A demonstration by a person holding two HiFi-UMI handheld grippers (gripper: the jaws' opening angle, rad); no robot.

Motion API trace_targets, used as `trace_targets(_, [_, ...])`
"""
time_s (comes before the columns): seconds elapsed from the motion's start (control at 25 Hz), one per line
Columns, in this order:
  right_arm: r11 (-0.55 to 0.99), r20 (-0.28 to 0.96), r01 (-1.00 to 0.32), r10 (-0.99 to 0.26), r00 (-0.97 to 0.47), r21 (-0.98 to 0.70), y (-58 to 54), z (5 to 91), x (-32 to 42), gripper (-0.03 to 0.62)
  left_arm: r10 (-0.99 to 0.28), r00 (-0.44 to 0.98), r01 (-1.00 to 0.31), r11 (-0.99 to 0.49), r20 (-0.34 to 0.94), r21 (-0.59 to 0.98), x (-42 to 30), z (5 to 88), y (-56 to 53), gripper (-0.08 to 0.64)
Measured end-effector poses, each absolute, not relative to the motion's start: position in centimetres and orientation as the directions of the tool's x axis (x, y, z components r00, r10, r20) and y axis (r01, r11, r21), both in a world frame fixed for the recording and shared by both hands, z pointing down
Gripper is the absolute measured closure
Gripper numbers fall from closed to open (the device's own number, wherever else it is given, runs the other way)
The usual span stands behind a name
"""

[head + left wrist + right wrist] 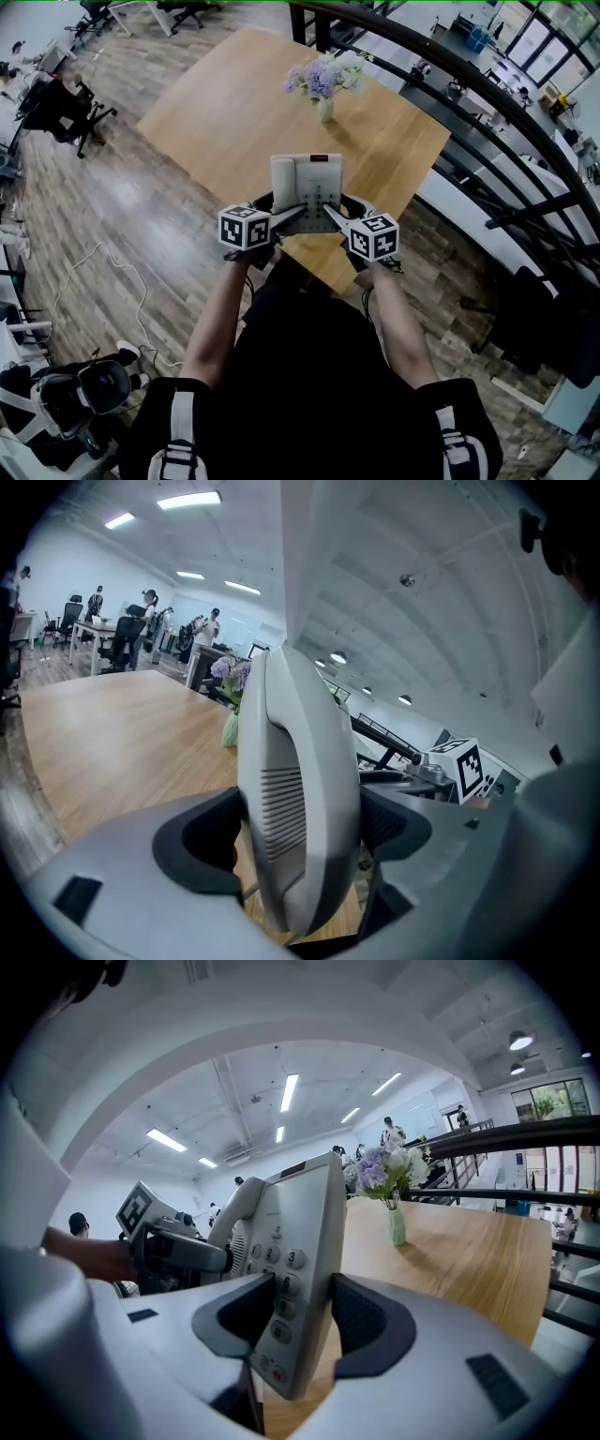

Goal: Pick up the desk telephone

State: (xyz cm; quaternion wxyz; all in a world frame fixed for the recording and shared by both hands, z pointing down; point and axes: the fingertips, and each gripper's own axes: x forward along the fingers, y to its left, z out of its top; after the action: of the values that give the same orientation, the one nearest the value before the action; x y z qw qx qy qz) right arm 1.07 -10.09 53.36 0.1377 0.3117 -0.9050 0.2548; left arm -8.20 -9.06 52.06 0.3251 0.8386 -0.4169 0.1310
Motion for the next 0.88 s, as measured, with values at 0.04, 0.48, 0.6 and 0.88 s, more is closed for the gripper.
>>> trace_targets(0.04, [0.680, 0.407, -0.633, -0.494, -0.768, -0.371, -10.17, 53.24, 0.96, 0.385, -0.616, 0.617, -0.785, -0.440, 0.489, 0.436, -8.30, 51.97, -9.10, 0.172])
trace_targets(0.48, [0.700, 0.409, -0.621, -0.482, -0.775, -0.352, -10.35, 52.42, 0.19, 0.385, -0.631, 0.608, -0.792, -0.431, 0.483, 0.433, -8.98, 51.27, -9.06, 0.172])
trace_targets(0.6, [0.701, 0.412, -0.620, -0.478, -0.775, -0.353, -10.29, 52.31, 0.14, 0.385, -0.630, 0.605, -0.794, -0.430, 0.486, 0.430, -9.04, 51.16, -9.00, 0.171])
trace_targets(0.88, [0.698, 0.418, -0.621, -0.475, -0.774, -0.356, -10.37, 52.57, 0.25, 0.385, -0.627, 0.604, -0.795, -0.427, 0.493, 0.431, -8.98, 51.42, -9.11, 0.172])
